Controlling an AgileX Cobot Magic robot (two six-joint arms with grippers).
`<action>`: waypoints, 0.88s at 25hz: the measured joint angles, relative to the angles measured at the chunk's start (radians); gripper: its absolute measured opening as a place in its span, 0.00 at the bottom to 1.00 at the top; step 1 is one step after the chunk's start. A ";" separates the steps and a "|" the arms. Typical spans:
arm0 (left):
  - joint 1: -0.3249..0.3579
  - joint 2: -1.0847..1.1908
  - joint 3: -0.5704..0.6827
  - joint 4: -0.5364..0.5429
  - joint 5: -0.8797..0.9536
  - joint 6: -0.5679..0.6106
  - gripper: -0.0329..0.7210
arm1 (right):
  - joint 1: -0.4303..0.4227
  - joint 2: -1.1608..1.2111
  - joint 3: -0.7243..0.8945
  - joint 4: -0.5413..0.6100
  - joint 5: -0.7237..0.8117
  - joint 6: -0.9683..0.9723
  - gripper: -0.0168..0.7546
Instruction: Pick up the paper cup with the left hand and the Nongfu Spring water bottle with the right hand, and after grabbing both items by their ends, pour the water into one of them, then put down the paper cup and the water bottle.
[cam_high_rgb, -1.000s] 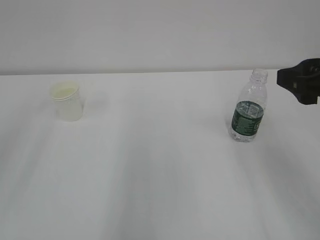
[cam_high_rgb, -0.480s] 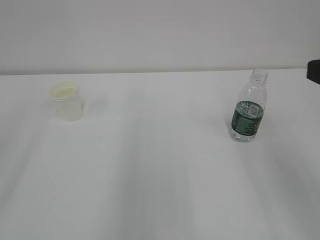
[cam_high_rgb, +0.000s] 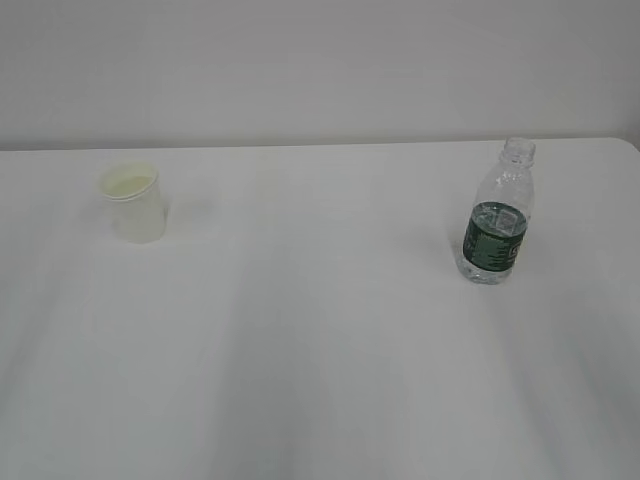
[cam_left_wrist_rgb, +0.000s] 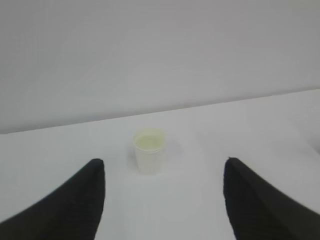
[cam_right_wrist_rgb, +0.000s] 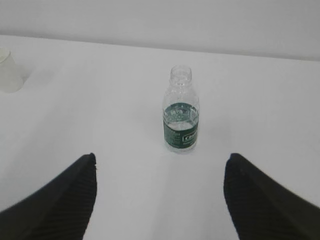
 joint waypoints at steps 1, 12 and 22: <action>0.000 -0.013 0.000 -0.004 0.023 0.000 0.74 | 0.000 -0.010 0.000 0.000 0.023 0.000 0.79; 0.000 -0.072 -0.080 -0.020 0.375 0.000 0.73 | 0.000 -0.091 0.000 0.000 0.343 0.000 0.79; 0.000 -0.072 -0.078 -0.039 0.633 -0.001 0.70 | 0.000 -0.093 0.002 -0.067 0.592 0.000 0.79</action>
